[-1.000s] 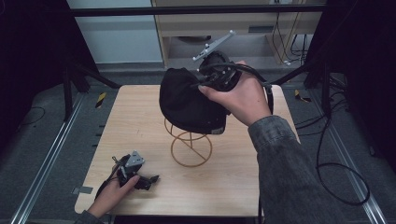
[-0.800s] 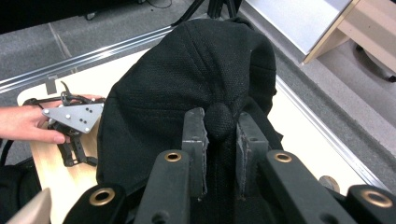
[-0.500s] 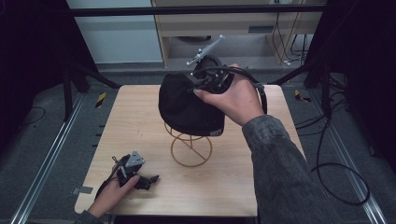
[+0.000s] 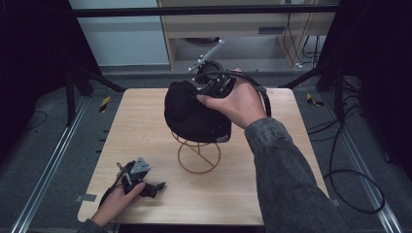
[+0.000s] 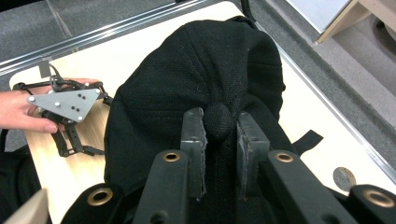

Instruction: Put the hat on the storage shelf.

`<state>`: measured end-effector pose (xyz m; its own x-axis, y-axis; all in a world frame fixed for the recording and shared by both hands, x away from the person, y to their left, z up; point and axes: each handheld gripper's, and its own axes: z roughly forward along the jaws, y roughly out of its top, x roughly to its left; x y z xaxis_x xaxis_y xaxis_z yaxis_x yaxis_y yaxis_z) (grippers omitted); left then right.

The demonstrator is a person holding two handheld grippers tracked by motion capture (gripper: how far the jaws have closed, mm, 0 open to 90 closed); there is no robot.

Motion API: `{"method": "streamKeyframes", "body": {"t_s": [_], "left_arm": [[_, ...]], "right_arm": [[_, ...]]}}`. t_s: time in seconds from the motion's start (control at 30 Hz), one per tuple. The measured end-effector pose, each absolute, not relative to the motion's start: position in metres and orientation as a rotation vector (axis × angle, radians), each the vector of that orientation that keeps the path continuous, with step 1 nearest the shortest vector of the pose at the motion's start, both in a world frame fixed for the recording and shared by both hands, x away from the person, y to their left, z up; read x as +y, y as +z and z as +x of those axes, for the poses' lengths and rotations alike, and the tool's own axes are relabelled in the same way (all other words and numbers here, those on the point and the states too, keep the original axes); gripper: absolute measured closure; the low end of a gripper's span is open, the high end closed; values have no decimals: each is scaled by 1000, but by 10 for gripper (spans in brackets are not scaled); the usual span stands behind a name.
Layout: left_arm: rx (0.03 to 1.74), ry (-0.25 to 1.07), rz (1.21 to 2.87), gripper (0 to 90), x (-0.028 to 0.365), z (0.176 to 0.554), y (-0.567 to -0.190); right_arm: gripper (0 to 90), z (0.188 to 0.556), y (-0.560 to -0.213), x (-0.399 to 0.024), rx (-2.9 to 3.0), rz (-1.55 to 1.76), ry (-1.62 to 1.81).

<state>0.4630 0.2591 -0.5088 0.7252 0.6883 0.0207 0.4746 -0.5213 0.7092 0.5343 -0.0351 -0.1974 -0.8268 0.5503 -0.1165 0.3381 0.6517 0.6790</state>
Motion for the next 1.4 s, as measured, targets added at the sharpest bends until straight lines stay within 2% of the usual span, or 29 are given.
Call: {"method": "streamKeyframes", "body": {"t_s": [1.4], "left_arm": [[873,390,2222,0,259,463,-509]], "right_arm": [[742,540,-224,-17,2629,691,922]]}}
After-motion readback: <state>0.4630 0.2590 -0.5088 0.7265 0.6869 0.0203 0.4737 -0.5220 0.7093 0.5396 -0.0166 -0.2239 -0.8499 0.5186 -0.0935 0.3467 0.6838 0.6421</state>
